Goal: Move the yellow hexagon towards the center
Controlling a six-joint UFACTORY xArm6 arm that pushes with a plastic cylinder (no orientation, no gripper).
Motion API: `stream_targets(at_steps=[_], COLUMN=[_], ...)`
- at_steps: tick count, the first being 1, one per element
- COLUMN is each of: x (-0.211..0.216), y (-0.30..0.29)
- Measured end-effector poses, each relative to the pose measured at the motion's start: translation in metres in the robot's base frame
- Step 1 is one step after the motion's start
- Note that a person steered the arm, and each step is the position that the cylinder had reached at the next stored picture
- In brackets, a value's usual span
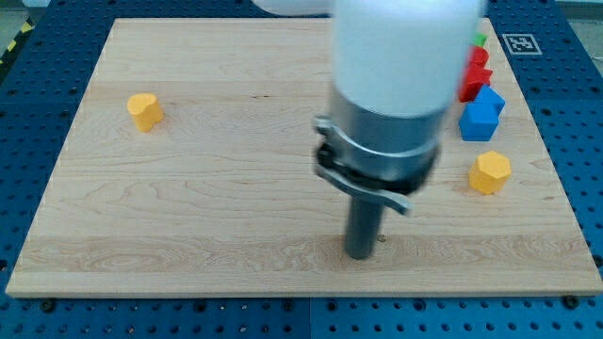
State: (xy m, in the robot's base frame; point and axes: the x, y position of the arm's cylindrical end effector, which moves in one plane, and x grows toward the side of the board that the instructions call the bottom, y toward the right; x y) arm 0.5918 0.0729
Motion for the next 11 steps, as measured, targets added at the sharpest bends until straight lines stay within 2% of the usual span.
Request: stream_targets(at_steps=[1,2,5,7,9,11], x=[0.016,0.014,-0.004,-0.067,-0.092,-0.091], y=[0.069,0.123,0.21,0.211,0.127,0.158])
